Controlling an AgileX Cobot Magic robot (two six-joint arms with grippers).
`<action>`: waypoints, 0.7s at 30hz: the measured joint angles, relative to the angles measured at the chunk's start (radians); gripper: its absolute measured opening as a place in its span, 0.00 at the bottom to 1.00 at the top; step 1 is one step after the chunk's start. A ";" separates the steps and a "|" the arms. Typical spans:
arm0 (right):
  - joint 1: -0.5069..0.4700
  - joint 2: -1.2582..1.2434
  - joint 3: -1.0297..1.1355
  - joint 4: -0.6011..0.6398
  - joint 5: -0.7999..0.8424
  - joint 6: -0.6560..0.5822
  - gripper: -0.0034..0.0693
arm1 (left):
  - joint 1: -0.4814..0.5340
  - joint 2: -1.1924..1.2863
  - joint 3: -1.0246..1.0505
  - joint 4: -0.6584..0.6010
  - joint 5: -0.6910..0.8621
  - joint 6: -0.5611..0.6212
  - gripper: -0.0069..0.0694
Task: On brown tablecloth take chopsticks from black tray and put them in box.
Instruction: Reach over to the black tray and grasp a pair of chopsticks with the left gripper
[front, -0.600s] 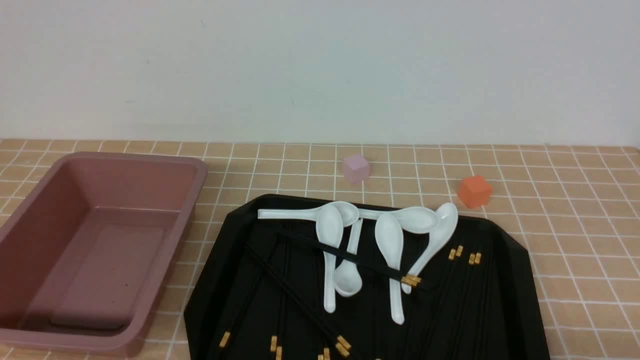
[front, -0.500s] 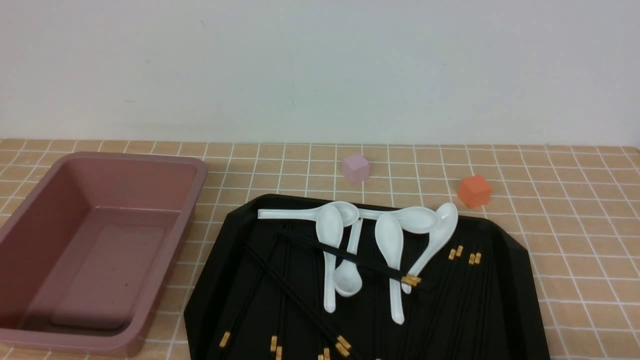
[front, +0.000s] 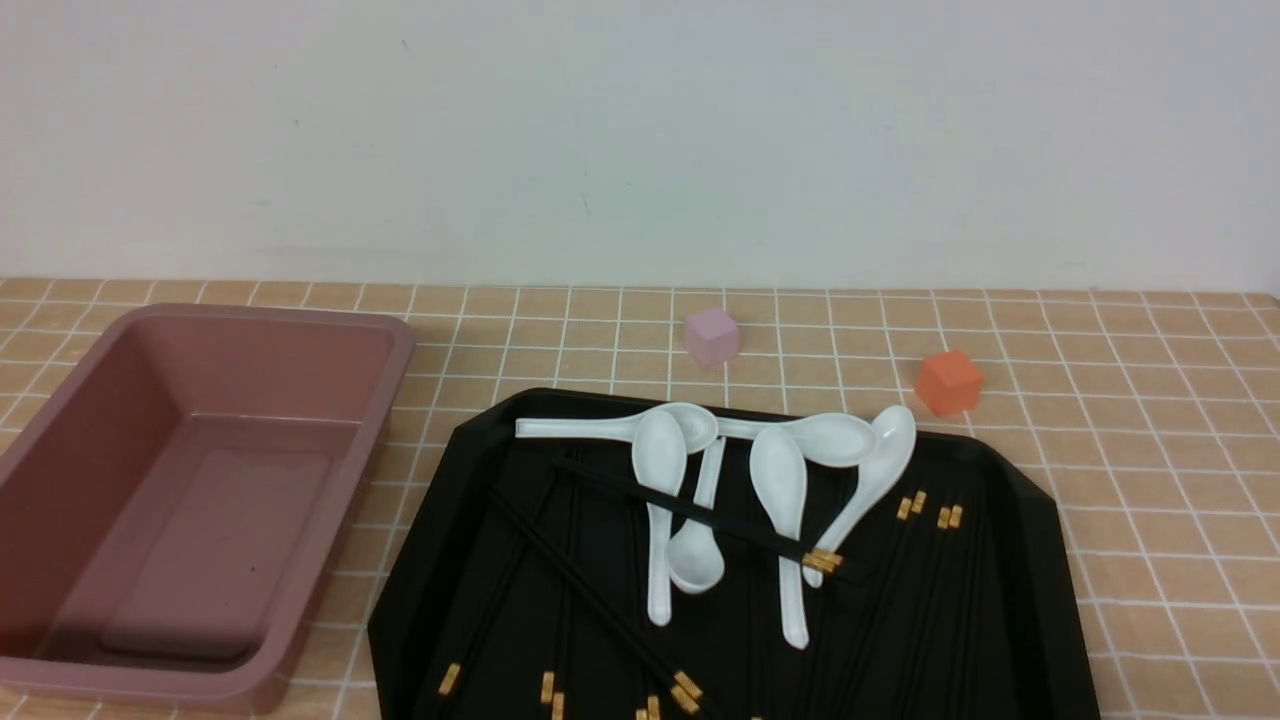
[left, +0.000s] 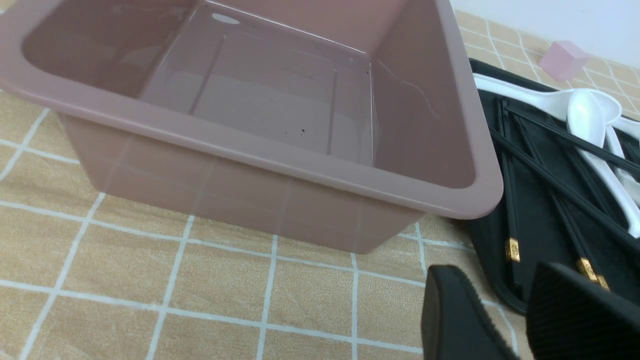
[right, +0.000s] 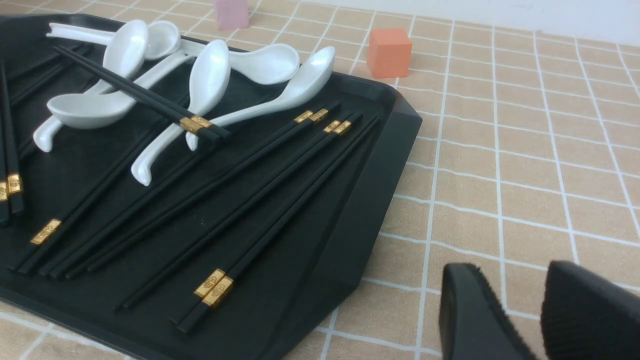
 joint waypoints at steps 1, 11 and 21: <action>0.000 0.000 0.000 0.000 0.000 0.000 0.38 | 0.000 0.000 0.000 0.000 0.000 0.000 0.40; 0.000 0.000 0.000 0.000 0.000 0.000 0.38 | 0.000 0.000 0.000 0.006 0.000 0.000 0.40; 0.000 0.000 0.000 0.000 0.000 0.000 0.38 | 0.000 0.000 0.000 0.029 -0.001 0.000 0.40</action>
